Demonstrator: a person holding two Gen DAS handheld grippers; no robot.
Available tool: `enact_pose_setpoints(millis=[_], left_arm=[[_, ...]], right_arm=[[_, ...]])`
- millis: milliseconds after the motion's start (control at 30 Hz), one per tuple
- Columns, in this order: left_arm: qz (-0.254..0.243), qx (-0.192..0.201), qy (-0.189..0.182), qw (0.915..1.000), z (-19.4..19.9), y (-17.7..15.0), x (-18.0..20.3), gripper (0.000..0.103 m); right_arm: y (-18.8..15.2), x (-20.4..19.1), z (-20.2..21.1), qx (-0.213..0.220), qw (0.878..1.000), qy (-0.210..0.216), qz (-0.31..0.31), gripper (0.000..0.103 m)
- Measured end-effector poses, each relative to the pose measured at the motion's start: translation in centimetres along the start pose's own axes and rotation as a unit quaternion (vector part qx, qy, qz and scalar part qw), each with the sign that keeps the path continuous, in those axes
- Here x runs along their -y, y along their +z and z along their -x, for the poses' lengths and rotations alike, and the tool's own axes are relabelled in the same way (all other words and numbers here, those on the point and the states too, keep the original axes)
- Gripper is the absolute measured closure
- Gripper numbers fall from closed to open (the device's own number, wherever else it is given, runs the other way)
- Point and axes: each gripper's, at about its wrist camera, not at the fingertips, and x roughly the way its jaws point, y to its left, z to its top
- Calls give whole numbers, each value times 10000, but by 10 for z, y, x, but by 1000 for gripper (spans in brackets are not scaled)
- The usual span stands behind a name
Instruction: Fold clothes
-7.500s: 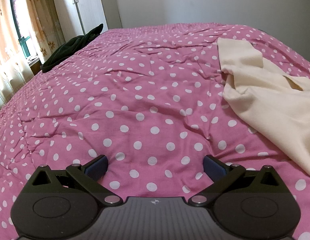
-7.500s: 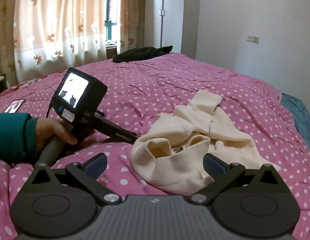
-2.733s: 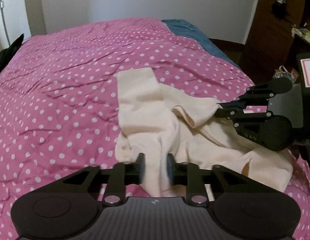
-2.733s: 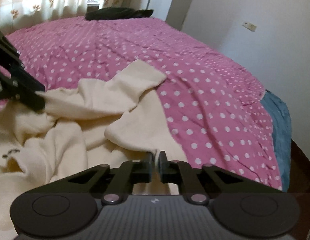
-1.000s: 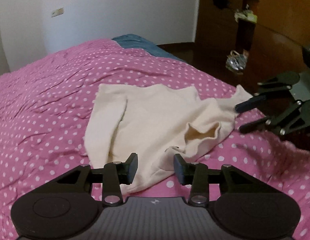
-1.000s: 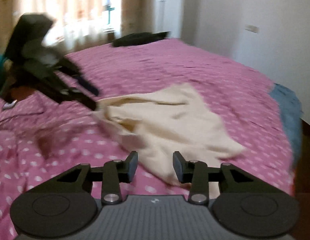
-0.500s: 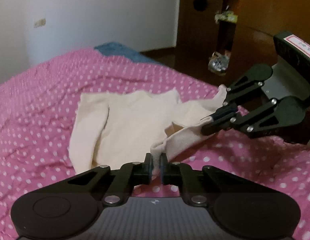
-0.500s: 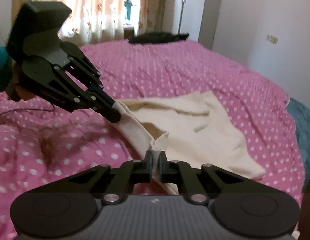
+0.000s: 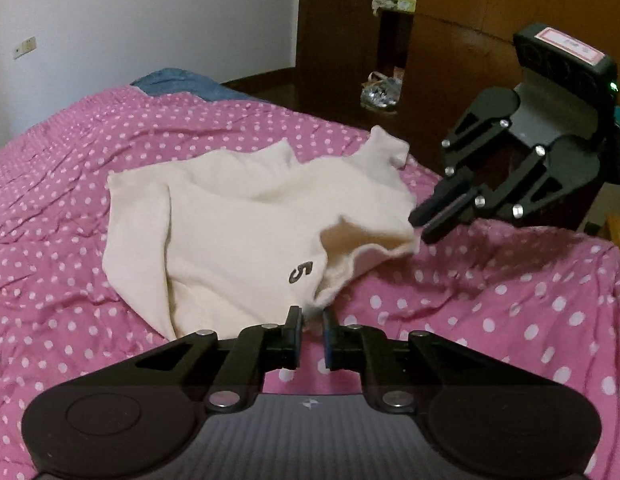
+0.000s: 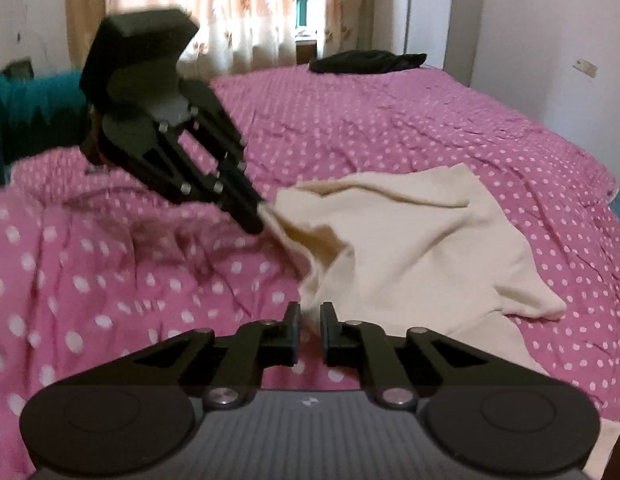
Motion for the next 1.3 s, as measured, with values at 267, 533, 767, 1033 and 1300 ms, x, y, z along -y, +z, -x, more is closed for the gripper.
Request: enact_pose_setpoints(millis=[267,533,767,1033,1300], left_arm=[[618,274,830,9943,-6,41,-49,64],[1591,98,1664,9731,-73,82,-133,59],[2073,69,1914,9593,-127,99,-178,57],[2330,-73,1715,9572,-166,99,-196,58],[2403,61,1612,9572,-165,98,-196,91]], right_arm=[[17,75,17,417,9881,-901,-1178,89],[2,160,-25,144,9602,-1480,-2362,77],[-13,197,-53,17,9440,-1504,-2937,74],[-28,233,-84,-119,9229,-1397,-3587,73],[-6,238,-81,171,9267,-1688,-3354,98]])
